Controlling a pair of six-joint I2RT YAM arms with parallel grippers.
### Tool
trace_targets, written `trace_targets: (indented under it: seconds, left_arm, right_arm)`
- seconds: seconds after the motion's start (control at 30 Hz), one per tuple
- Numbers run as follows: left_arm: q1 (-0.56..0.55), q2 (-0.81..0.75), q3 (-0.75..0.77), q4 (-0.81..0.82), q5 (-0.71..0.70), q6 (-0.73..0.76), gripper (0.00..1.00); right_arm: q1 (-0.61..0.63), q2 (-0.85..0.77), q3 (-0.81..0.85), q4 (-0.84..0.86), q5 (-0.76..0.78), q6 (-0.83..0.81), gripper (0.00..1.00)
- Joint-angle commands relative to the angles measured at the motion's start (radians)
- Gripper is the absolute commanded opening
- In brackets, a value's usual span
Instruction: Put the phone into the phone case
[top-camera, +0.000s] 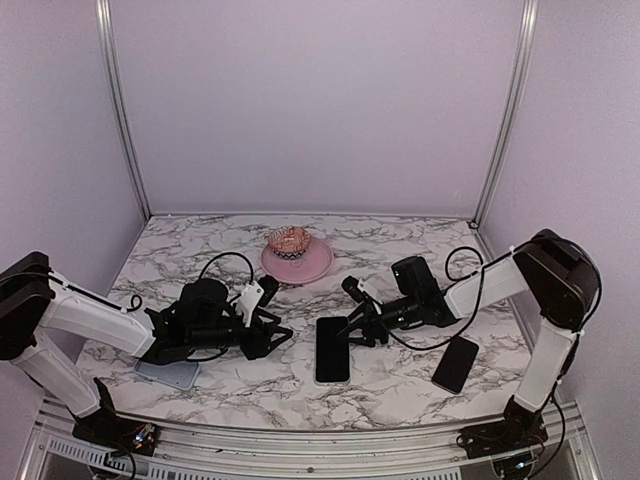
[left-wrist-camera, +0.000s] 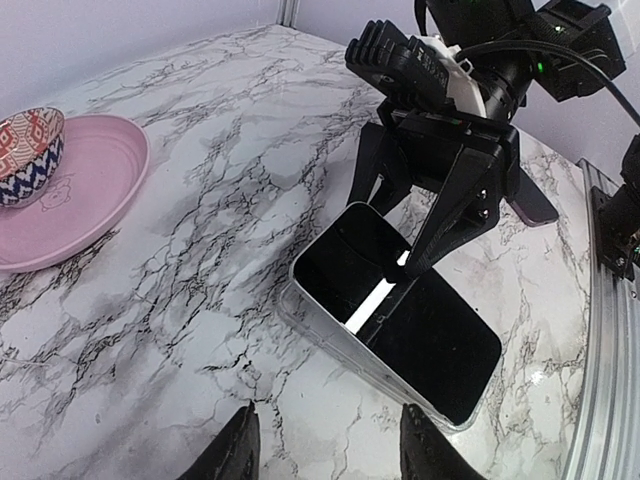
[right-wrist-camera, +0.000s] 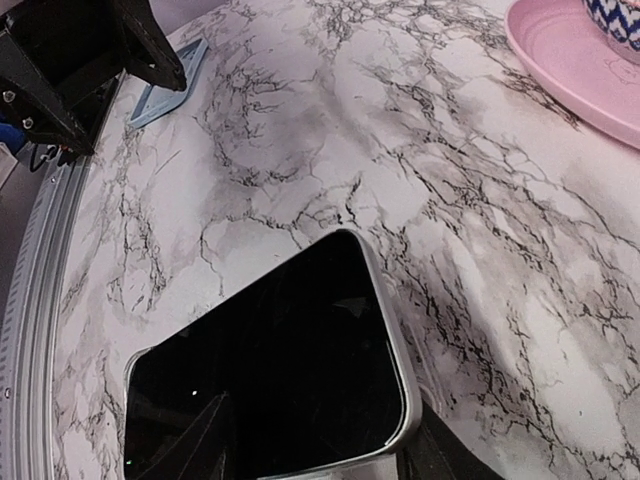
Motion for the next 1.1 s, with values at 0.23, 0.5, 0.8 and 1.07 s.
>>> trace_targets:
  seconds: [0.23, 0.5, 0.8, 1.07]
  left_arm:
    - [-0.039, 0.112, 0.103, -0.173, -0.012, 0.170, 0.51]
    - [-0.110, 0.194, 0.199, -0.389, 0.019, 0.301, 0.47]
    - [-0.160, 0.276, 0.271, -0.471, 0.065, 0.342, 0.36]
    - [-0.167, 0.297, 0.286, -0.462, 0.086, 0.343, 0.35]
  right_arm:
    - [-0.003, -0.059, 0.047, -0.154, 0.183, -0.007, 0.61]
    - [0.040, -0.169, 0.082, -0.418, 0.361, 0.113, 0.73]
    - [0.228, -0.248, -0.047, -0.399, 0.381, 0.514, 0.56]
    - [0.298, -0.204, -0.092, -0.334, 0.390, 0.596, 0.37]
